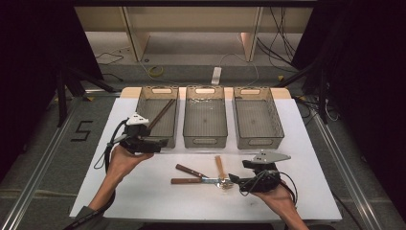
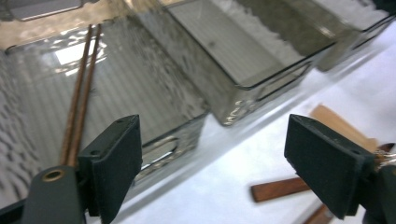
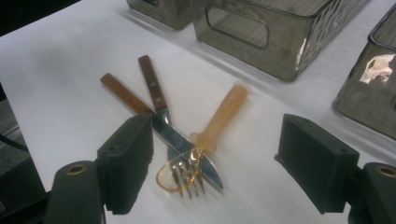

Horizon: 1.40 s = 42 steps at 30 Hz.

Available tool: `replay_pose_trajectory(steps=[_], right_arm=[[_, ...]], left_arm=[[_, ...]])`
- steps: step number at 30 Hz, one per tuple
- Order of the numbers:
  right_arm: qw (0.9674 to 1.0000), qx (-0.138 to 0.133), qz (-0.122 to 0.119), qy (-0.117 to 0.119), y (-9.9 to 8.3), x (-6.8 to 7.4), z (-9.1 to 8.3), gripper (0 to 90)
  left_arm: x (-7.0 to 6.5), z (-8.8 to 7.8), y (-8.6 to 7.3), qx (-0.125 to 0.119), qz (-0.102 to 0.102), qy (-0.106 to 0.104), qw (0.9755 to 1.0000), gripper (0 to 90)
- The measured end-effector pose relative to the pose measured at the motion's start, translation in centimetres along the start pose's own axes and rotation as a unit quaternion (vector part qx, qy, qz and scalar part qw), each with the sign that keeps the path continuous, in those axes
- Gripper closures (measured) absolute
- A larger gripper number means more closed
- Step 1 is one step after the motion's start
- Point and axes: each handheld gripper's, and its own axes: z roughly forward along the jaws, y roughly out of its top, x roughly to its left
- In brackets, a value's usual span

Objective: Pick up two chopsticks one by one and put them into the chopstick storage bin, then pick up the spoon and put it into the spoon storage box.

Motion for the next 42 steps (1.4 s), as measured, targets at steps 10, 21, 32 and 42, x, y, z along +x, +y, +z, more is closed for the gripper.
replay_pose_trajectory(steps=[10,21,32,42], right_arm=[[0.9998,0.021,0.002,-0.003,0.7,-0.4,1.8,27.1],[0.9987,0.050,0.003,-0.006,1.3,-0.9,3.5,28.5],[0.9971,0.074,0.005,-0.015,1.9,-1.3,5.0,30.3],[0.9948,0.101,0.007,-0.012,2.6,-1.7,6.6,38.1]], left_arm=[[-1.3,-0.6,-2.0,-0.017,0.000,-0.024,0.9996,15.7],[-1.4,-1.8,-3.4,-0.035,0.000,-0.006,0.9994,14.7],[-2.6,-1.6,-4.7,-0.022,0.010,-0.026,0.9994,14.3],[-3.1,-1.6,-5.3,-0.019,0.008,-0.026,0.9995,13.4]])
